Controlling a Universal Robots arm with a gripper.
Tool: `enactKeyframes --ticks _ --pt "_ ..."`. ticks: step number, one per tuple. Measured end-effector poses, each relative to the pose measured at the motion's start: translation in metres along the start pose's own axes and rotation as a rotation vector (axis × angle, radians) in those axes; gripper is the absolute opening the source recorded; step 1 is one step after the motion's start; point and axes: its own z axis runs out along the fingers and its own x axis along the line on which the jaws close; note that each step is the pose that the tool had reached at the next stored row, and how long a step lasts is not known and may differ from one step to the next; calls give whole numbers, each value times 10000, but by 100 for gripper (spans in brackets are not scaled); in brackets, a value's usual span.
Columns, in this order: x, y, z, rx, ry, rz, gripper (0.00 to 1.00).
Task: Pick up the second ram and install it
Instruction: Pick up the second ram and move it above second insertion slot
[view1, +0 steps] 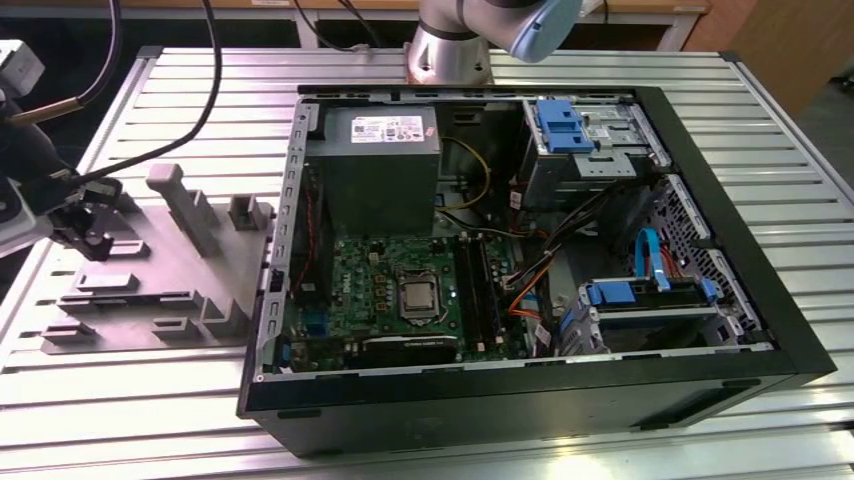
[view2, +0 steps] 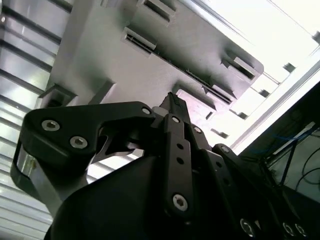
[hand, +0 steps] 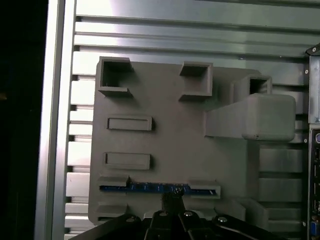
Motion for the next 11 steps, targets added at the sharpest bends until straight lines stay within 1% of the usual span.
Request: enactKeyframes --ticks 11 --pt "0 -1 15 -75 90 -1990 10"
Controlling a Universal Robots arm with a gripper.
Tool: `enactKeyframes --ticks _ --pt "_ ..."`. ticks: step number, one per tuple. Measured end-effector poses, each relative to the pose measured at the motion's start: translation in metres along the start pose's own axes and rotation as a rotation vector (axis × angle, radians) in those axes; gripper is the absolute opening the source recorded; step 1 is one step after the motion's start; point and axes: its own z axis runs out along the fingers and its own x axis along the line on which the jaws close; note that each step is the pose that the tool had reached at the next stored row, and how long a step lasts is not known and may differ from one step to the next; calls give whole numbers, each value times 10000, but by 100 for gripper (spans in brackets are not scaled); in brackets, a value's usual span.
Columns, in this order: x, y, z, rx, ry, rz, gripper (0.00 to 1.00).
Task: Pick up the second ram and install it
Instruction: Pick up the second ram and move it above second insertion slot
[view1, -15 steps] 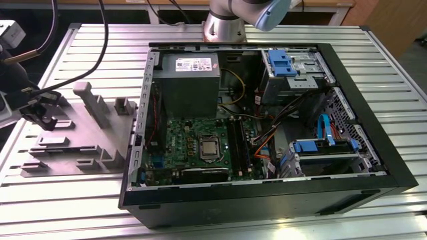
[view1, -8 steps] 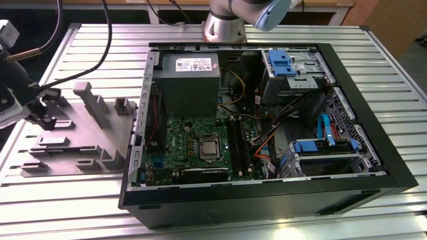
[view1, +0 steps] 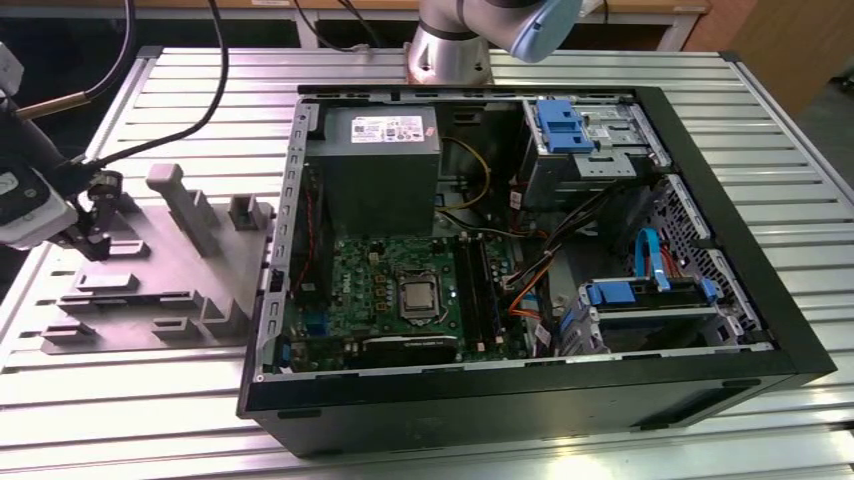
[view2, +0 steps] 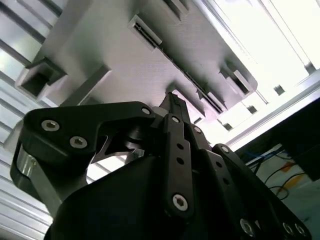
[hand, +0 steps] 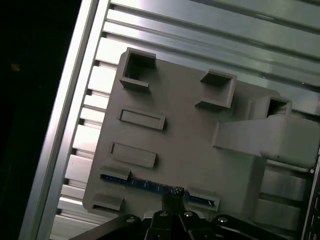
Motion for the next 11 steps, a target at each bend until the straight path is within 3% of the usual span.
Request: enactKeyframes --ticks 11 --pt "1 -2 37 -75 92 -2002 10"
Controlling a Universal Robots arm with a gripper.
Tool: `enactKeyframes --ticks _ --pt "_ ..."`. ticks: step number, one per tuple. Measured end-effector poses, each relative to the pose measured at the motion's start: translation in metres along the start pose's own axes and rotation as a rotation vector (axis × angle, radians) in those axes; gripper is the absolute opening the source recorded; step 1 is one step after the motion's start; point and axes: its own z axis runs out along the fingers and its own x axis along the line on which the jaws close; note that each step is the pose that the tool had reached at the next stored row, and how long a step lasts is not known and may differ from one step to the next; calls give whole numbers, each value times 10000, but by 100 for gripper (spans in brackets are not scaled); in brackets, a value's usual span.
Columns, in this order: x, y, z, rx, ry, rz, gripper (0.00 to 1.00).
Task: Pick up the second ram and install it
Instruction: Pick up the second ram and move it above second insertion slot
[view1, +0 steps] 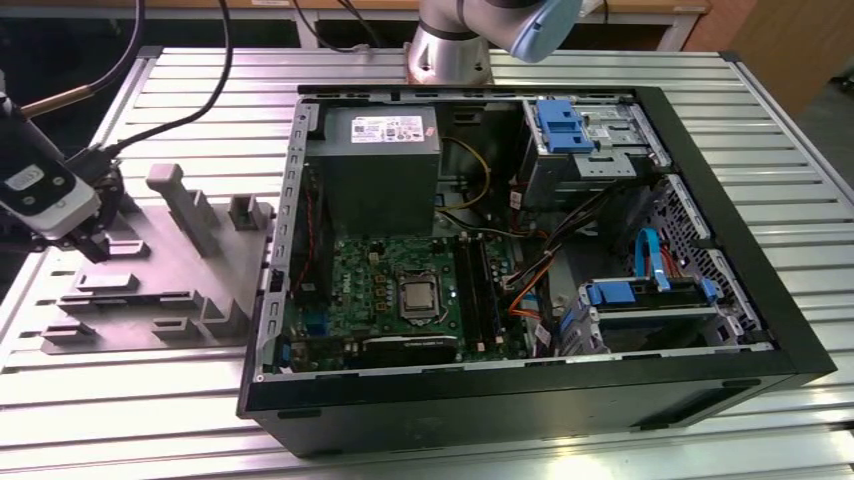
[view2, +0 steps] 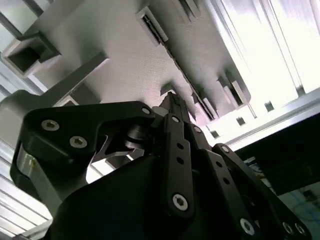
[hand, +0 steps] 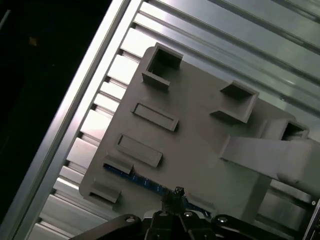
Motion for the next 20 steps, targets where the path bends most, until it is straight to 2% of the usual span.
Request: enactKeyframes --ticks 20 --pt "2 -3 70 -135 166 -3636 10"
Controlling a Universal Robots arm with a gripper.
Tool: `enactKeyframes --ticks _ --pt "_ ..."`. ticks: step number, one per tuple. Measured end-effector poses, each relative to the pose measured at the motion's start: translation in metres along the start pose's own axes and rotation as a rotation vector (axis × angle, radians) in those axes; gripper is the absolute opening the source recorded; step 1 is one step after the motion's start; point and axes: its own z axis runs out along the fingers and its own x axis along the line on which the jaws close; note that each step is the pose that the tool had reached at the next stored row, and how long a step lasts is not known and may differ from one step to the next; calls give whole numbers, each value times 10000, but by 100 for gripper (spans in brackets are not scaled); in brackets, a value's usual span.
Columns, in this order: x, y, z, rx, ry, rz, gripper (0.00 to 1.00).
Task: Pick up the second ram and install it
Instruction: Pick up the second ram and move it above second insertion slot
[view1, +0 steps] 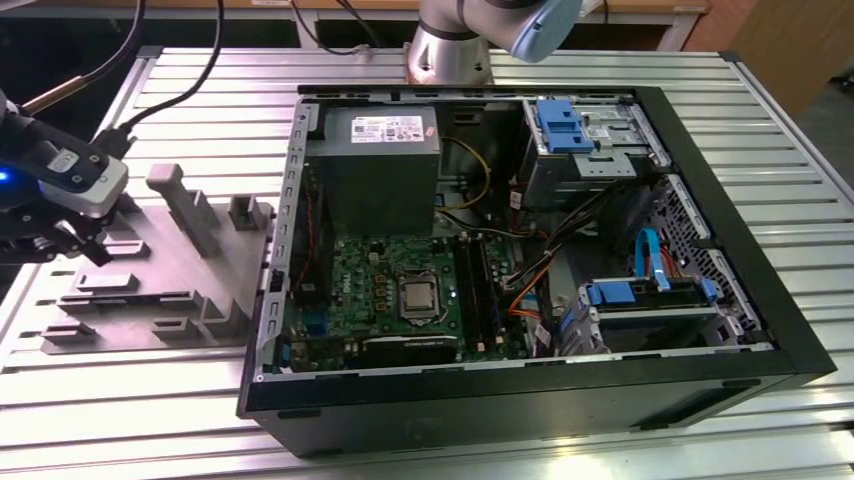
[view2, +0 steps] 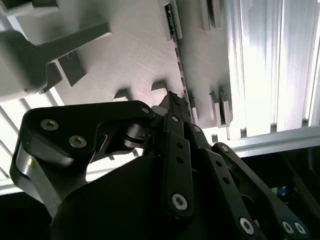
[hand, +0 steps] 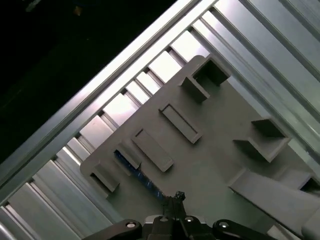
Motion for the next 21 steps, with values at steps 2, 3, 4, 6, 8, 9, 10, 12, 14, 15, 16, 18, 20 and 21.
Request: enactKeyframes --ticks 2,3,4,6,8,9,10,12,14,15,16,18,20,21 --pt "0 0 5 -13 17 -358 10" --pt "0 0 8 -20 24 -538 10" --pt "1 -1 14 -35 42 -919 10" --pt "1 -1 21 -48 57 -1284 10" --pt "1 -1 27 -62 74 -1642 10" --pt "1 -1 30 -68 83 -1822 10" --pt "1 -1 33 -74 90 -2001 10" --pt "2 -2 40 -89 107 -2371 10" --pt "2 -2 49 -102 123 -2731 10" --pt "2 -2 53 -109 131 -2910 10" --pt "2 -2 57 -115 139 -3090 10" --pt "3 -3 67 -129 161 -3460 10" --pt "3 -3 75 -143 183 -3819 10" --pt "3 -4 80 -149 191 -3998 10"
